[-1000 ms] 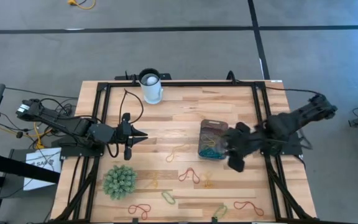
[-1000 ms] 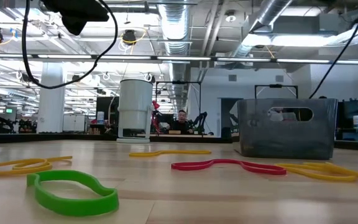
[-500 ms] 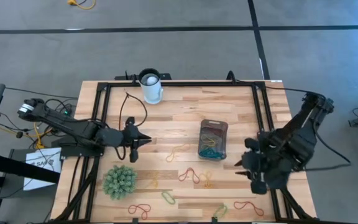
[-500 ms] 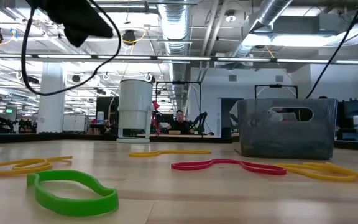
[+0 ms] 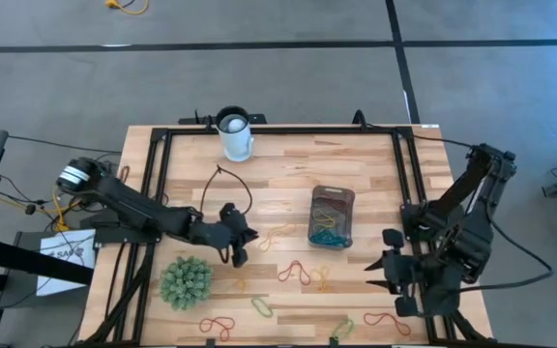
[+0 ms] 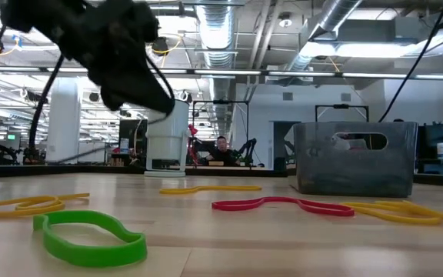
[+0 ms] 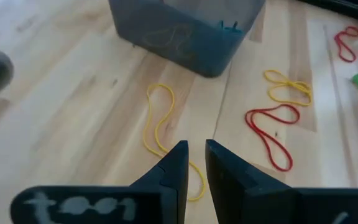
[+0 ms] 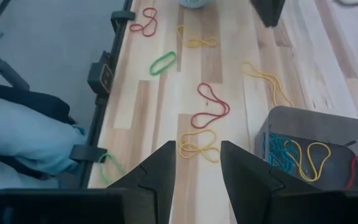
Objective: Pick and place items into bin
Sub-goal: Put the yellow rubber band into the black bin
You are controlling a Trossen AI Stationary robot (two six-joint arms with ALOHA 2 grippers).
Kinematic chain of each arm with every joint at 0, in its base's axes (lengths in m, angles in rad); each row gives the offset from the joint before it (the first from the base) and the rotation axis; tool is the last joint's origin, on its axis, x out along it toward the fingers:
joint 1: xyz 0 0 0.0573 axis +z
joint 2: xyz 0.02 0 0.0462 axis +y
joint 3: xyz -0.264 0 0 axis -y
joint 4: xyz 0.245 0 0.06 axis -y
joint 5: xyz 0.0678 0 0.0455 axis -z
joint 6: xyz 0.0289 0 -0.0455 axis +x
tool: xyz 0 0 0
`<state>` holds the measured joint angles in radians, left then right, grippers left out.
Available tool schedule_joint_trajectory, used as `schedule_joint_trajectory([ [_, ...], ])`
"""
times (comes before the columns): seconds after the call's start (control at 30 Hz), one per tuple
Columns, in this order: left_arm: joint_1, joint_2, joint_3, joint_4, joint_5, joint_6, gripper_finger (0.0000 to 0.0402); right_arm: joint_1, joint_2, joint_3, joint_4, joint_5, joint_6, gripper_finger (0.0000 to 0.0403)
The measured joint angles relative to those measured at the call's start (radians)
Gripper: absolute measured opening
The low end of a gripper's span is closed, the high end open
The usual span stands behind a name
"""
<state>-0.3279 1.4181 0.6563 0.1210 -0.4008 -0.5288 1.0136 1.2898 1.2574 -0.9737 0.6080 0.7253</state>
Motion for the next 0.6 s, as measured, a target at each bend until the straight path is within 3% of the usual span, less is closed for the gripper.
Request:
schedule_joint_trajectory([
  [0.23, 0.002, 0.163, 0.007, 0.049, -0.027, -0.141, 0.0042, -0.017, -0.006, -0.066, 0.045, -0.004, -0.027, 0.0120],
  [0.4, 0.008, 0.275, 0.079, 0.037, -0.018, -0.164, 0.0042, -0.028, -0.036, -0.072, 0.054, -0.005, -0.031, 0.0120],
  [0.6, 0.029, 0.386, 0.250, -0.185, -0.009, -0.147, 0.0042, -0.035, -0.130, -0.072, 0.141, 0.017, -0.171, 0.0120],
])
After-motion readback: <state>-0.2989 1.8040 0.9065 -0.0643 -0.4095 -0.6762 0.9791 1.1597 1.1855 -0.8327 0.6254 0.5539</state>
